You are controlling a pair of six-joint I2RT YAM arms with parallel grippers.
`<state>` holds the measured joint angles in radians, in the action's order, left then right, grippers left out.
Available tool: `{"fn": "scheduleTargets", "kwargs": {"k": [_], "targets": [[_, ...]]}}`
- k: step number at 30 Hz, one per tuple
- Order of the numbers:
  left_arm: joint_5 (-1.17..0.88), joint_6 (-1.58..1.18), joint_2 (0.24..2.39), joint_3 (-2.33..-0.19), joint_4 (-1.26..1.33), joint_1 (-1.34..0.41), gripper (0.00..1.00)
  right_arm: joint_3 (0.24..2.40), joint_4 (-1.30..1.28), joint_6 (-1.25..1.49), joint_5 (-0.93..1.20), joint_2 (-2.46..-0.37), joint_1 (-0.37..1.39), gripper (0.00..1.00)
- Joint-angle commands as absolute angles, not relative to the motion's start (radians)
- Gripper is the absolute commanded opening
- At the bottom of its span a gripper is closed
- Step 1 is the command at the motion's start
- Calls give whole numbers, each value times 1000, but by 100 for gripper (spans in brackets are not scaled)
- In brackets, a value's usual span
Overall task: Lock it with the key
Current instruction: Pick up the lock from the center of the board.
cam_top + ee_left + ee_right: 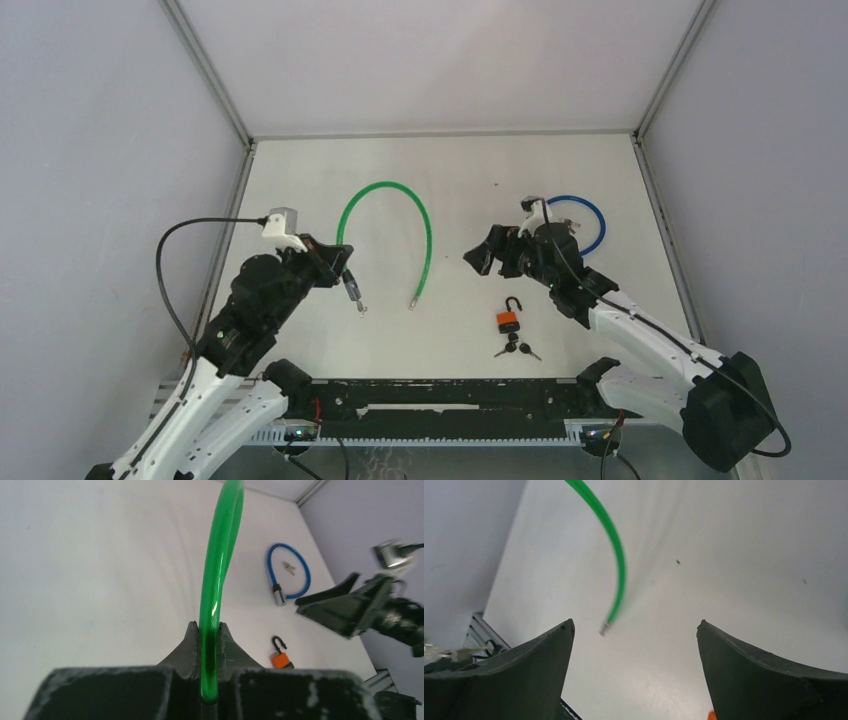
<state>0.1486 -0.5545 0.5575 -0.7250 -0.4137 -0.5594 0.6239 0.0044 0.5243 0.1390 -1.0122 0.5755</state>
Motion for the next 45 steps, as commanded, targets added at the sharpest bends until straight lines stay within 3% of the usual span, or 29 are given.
{"fn": "scheduleTargets", "kwargs": {"k": [1,5,11,20,30,45], "targets": [[123,-519,508,-740,-262,-555,0,554,61,583,204,-1028,554,96],[100,-516,483,-747,-243,-555,0,493,202,657,248,-1085,587,90],[52,-561,472,-776,-220,-555,0,432,505,631,95,-1166,763,95],[-35,-579,485,-818,-246,-555,0,551,638,674,177,-1437,719,94],[-30,-596,451,-810,-265,-555,0,576,790,801,283,-1585,723,65],[-21,-595,395,-788,-285,-555,0,442,766,861,130,-1492,777,71]]}}
